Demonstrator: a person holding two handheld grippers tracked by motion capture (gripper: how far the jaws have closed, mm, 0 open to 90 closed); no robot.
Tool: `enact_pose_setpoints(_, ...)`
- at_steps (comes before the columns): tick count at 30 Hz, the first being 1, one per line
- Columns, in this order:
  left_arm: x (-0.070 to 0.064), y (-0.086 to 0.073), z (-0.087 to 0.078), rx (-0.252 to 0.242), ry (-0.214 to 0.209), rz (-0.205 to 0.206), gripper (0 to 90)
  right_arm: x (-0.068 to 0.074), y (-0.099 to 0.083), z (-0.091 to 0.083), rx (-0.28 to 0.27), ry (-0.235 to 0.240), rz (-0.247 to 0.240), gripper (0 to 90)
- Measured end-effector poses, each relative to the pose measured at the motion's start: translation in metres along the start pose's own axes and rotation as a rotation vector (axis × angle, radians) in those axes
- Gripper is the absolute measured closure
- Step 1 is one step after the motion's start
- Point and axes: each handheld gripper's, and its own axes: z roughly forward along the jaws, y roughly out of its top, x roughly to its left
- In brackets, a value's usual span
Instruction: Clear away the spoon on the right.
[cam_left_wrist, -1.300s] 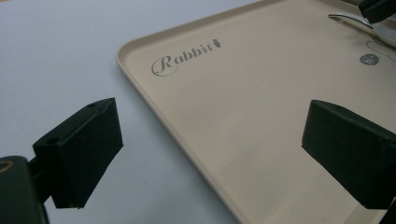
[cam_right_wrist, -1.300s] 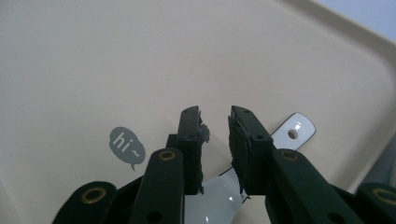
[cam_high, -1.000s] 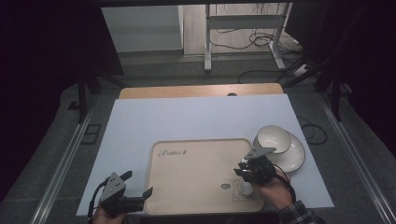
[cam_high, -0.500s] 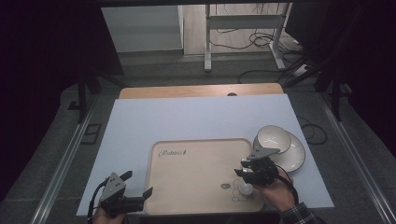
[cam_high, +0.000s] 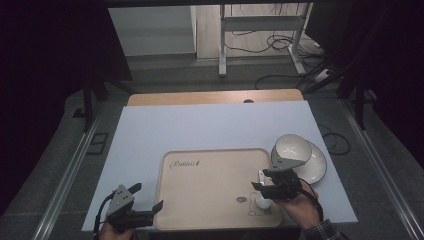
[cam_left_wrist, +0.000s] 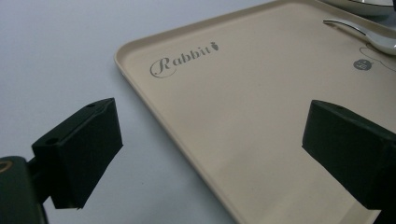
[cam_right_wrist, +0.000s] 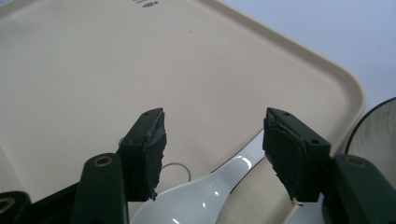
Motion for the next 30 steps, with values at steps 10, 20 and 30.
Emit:
enact_pose_setpoints(10,0.000,0.000,0.000,0.000,0.000,-0.001,4.5,0.000,-0.001,-0.013,-0.037,-0.017,0.002,28.9)
enact_pose_setpoints(20,0.000,0.000,0.000,0.000,0.001,-0.001,4.5,0.000,-0.006,-0.023,-0.071,-0.045,0.011,22.2)
enact_pose_setpoints(30,0.000,0.000,0.000,0.000,0.002,0.000,4.4,-0.001,-0.014,-0.031,-0.091,-0.071,0.024,15.8)
